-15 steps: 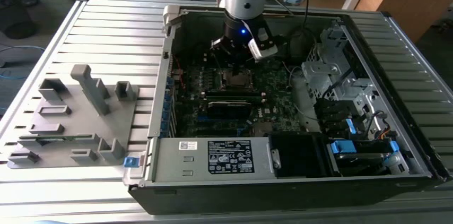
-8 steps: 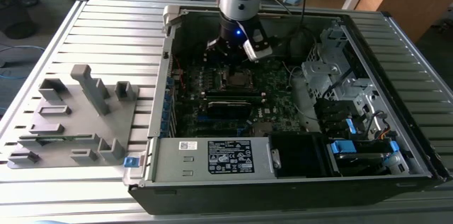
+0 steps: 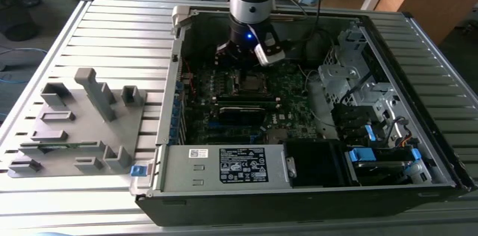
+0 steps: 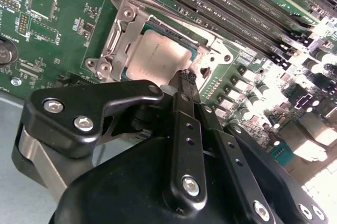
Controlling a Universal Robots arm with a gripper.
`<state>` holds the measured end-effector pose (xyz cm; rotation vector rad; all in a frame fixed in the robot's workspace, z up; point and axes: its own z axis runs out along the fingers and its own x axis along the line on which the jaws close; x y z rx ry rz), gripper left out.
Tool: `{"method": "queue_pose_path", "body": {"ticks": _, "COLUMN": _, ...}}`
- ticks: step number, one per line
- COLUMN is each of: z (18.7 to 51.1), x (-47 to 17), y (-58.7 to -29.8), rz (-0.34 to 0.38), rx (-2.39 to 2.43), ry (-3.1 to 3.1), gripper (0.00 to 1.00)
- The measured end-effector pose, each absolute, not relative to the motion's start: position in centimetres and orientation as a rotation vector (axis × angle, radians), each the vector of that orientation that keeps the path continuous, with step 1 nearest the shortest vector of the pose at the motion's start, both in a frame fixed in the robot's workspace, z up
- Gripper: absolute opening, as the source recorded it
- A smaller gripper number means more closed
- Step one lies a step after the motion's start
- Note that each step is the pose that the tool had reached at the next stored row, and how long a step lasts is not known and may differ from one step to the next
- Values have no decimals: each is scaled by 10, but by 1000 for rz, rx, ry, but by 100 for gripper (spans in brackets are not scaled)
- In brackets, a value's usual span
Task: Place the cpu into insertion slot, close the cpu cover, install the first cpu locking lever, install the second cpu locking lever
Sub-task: 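Close the cpu cover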
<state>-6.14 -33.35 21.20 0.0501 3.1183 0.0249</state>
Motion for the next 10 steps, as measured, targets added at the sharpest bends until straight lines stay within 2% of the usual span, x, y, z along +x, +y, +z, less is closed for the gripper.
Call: {"method": "queue_pose_path", "body": {"ticks": 10, "z": 208, "x": -64, "y": -334, "rz": 25, "rx": 50, "ry": 3118, "gripper": 11}}
